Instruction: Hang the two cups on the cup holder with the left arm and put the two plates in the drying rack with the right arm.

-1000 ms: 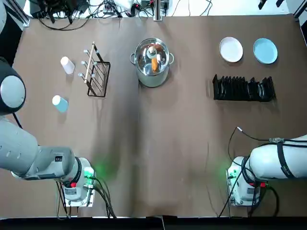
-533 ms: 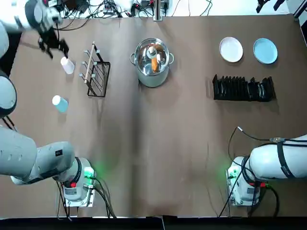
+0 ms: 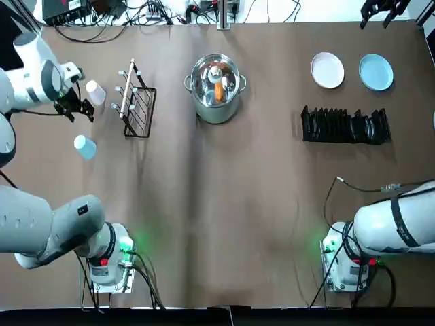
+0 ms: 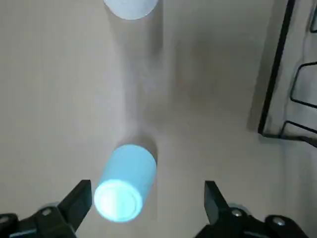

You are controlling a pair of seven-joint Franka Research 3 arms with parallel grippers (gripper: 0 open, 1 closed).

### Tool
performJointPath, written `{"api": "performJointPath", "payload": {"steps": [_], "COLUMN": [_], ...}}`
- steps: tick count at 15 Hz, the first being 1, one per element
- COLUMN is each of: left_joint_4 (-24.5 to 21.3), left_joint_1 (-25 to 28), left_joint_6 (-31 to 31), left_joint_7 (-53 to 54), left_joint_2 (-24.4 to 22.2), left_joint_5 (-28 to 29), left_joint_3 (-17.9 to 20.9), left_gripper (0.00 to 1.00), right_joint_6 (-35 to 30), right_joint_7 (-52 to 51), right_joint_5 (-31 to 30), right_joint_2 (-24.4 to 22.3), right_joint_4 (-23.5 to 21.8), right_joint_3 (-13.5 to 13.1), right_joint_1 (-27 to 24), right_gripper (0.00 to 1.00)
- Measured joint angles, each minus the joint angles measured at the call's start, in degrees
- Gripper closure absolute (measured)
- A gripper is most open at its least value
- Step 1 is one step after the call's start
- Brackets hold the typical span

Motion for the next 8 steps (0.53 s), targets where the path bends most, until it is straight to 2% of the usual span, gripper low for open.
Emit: {"api": "performJointPath", "payload": {"steps": [4, 8], "left_joint_4": [-2.4, -2.4], "left_joint_1": [0.5, 1.0], "left_joint_6": [4.8, 6.7], "left_joint_7": [0.0, 0.4], "left_joint_2": [1.0, 3.5], "left_joint_5": [0.0, 0.0], "left_joint_3": [0.0, 0.0], "left_gripper": [0.00, 0.00], "right_joint_6": [10.0, 20.9], "right_joint_7": [0.0, -0.2], "right_joint_5": [-0.8, -8.7], "right_joint_2": [8.4, 14.7], "right_joint_4": [-0.1, 0.0], "right_joint_3": [-0.3, -0.4], "right_joint_1": [-5.0, -9.3], "right_gripper": [0.00, 0.07]}}
